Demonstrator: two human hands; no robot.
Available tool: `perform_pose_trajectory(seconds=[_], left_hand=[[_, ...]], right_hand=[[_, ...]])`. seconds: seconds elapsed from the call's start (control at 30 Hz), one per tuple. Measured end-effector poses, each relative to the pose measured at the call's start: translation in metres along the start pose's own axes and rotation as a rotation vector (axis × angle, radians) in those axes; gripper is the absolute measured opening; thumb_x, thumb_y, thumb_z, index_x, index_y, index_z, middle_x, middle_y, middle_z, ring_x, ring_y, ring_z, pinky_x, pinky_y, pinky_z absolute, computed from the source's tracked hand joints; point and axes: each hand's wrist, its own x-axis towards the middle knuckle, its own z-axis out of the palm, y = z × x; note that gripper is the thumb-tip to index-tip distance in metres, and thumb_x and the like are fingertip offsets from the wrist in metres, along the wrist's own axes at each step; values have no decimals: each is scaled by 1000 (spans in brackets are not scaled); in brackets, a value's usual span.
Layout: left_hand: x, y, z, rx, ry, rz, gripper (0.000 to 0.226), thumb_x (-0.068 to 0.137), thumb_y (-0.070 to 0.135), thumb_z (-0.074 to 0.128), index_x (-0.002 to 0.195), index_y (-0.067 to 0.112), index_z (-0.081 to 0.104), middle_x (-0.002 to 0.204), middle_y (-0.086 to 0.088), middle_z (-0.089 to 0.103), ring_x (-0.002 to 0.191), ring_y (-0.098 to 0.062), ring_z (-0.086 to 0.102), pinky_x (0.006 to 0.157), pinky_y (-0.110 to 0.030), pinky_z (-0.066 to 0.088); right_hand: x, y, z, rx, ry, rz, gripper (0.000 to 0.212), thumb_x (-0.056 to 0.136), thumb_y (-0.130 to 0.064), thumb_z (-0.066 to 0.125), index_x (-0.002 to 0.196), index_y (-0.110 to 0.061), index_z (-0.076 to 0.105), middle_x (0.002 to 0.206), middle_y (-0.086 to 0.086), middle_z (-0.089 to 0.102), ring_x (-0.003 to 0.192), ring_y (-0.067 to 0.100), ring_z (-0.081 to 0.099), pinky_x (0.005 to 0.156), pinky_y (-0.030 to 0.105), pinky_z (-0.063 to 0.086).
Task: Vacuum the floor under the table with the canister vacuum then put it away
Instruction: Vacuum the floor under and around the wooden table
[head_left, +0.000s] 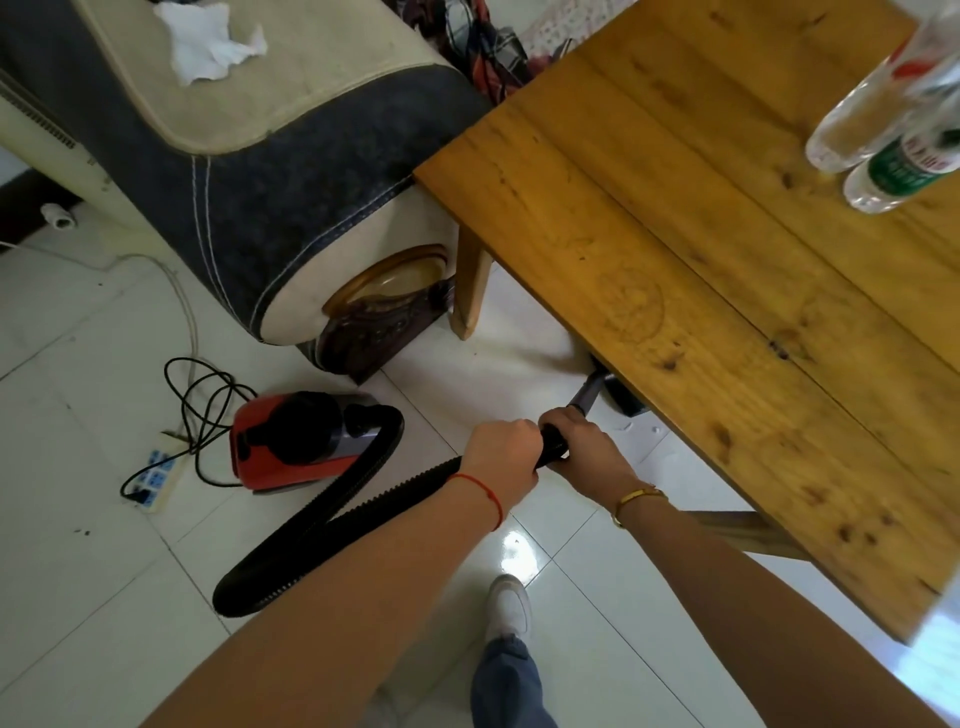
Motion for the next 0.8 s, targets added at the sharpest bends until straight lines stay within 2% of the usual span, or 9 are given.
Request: perform_pose_trajectory(seconds=[0.2,0.4,0.8], left_hand=[[-47,-46,0,-54,-4,-24,25,92,24,56,112,10,54,95,-4,65,82,-19,65,73,-28,54],[-115,-102,10,11,2,-63,26,91,26,54,112,11,53,101,-4,64,89,-20,65,64,-24,39],[-240,-190,34,39,-33,-134,30,90,29,54,113,10,52,105,-5,63,92,-22,64,67,-26,41]], right_hand=[[-6,-57,27,32,-23,-34,34,77,-7,71,106,-16,56,114,3,57,95,23,60,82,28,49],[-19,-128,81,60,-46,-76,32,78,-9,70,106,-18,57,111,3,57,96,23,58,88,29,48],[-53,-247,164,97,-109,-156,34,78,-6,69,108,-17,57,113,7,55,99,25,57,89,34,47]])
